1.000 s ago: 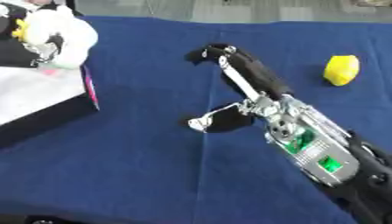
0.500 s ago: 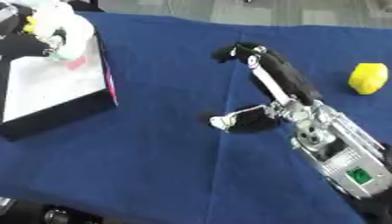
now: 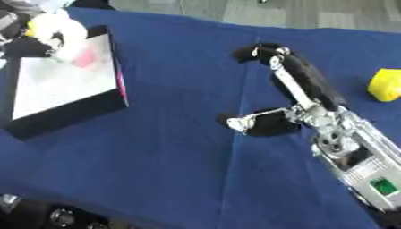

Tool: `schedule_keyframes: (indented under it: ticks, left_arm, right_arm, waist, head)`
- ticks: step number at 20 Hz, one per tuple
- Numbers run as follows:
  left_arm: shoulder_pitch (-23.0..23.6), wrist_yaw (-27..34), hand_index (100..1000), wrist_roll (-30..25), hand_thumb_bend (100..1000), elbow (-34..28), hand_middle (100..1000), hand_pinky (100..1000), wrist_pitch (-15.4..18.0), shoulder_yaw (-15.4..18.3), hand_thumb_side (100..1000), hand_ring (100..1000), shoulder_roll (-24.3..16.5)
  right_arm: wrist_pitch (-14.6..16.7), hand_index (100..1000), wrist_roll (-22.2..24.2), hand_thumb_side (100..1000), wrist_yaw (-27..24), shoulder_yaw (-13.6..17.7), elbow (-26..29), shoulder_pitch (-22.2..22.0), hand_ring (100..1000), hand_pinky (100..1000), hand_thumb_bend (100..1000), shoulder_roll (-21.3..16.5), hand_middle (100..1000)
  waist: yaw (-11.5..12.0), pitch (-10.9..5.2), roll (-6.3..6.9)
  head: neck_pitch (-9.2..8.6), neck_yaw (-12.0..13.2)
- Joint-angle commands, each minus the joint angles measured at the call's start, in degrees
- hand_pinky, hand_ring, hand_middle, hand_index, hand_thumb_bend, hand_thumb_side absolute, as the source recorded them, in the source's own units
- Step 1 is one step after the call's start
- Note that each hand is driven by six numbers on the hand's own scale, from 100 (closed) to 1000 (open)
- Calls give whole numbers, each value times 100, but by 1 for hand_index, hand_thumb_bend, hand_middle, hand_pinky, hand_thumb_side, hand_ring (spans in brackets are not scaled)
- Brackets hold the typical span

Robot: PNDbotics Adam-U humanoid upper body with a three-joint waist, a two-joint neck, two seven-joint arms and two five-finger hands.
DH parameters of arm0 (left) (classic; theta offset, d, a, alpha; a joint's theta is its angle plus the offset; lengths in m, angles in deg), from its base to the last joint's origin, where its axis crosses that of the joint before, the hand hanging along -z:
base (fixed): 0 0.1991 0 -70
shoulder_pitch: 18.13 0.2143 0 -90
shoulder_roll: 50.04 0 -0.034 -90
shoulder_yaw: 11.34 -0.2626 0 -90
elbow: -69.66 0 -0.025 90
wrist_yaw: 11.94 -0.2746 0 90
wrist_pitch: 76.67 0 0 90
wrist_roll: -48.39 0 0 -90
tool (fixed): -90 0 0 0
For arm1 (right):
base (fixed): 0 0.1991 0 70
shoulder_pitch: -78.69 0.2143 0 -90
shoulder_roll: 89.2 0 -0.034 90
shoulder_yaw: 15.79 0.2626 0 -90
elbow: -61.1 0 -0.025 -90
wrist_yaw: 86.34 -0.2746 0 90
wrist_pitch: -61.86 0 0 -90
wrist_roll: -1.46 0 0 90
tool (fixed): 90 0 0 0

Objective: Pick up the objects with one hand, pass them to the other hand, and then place them into the box on the other side of the table.

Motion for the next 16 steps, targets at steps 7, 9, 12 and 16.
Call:
schedule_keyframes:
  ticks: [7,9,12,16]
  left_arm:
    - [-44,-331,527,39,100,428,531,810,251,92,270,604,-19]
    - [-35,-431,576,-30,100,472,562,826,311,84,309,626,-11]
    - [-26,-612,701,-166,100,538,622,854,344,83,663,679,-5]
    - [-18,-844,834,-266,100,604,777,891,326,128,864,786,6]
  right_arm:
    - [-15,799,-132,190,-80,116,119,41,825,844,624,-91,704]
    - [-20,800,-142,190,-93,116,119,39,825,844,626,-91,704]
    - [-22,799,-146,188,-104,115,119,35,825,844,625,-90,693]
    - [-35,798,-143,187,-110,110,119,25,824,844,626,-90,685]
  waist:
    - [-16,-25,-63]
    - [-17,-25,-62]
    - [-17,-25,-58]
    - [-14,-27,-51]
  head:
    - [-31,53]
    - [-30,44]
    - [-23,37]
    - [-23,21]
